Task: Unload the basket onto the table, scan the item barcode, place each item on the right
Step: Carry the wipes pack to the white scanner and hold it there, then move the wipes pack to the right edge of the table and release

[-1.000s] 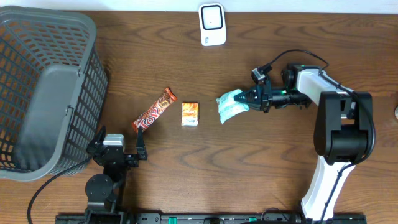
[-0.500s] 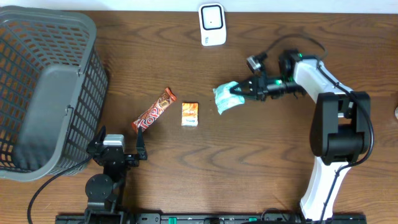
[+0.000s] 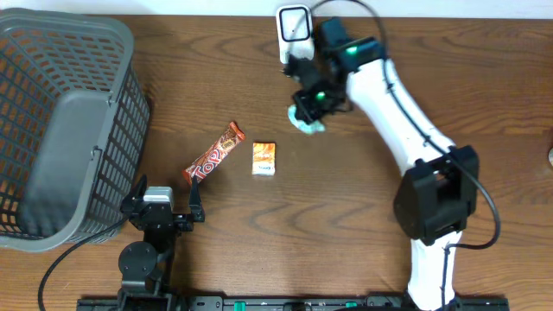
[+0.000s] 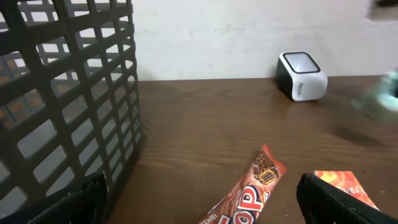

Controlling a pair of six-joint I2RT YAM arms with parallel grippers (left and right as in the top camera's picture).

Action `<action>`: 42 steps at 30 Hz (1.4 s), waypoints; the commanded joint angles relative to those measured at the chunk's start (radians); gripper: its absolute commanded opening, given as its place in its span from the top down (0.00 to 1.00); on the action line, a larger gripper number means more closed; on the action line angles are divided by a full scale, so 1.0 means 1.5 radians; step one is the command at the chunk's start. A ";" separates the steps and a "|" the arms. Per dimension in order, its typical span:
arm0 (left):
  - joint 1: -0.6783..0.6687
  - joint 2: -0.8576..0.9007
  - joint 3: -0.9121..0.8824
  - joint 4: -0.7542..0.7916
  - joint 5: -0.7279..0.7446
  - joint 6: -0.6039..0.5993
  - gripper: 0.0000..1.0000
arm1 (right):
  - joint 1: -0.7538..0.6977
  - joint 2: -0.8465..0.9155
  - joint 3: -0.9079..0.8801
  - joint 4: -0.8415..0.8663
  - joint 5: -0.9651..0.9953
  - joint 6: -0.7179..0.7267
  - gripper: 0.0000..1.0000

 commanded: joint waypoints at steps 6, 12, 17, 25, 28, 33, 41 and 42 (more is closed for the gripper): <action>0.003 -0.005 -0.012 -0.025 -0.006 -0.006 0.02 | 0.034 0.019 0.009 0.217 0.307 -0.161 0.99; 0.003 -0.005 -0.012 -0.025 -0.006 -0.006 0.03 | 0.026 0.073 0.010 0.349 0.310 -0.225 0.99; 0.003 -0.005 -0.012 -0.025 -0.006 -0.006 0.02 | 0.028 0.121 0.024 0.455 0.350 -0.261 0.99; 0.003 -0.005 -0.012 -0.025 -0.006 -0.006 0.02 | 0.028 0.170 0.090 0.479 0.375 -0.325 0.99; 0.003 -0.005 -0.012 -0.025 -0.006 -0.006 0.02 | 0.028 0.174 0.091 0.487 0.384 -0.346 0.99; 0.003 -0.005 -0.012 -0.025 -0.006 -0.006 0.02 | 0.027 0.183 0.091 0.503 0.381 -0.359 0.99; 0.003 -0.005 -0.012 -0.025 -0.006 -0.006 0.02 | 0.029 0.206 0.091 0.484 0.378 -0.373 0.99; 0.003 -0.005 -0.012 -0.025 -0.006 -0.006 0.02 | 0.029 0.208 0.091 0.476 0.389 -0.376 0.99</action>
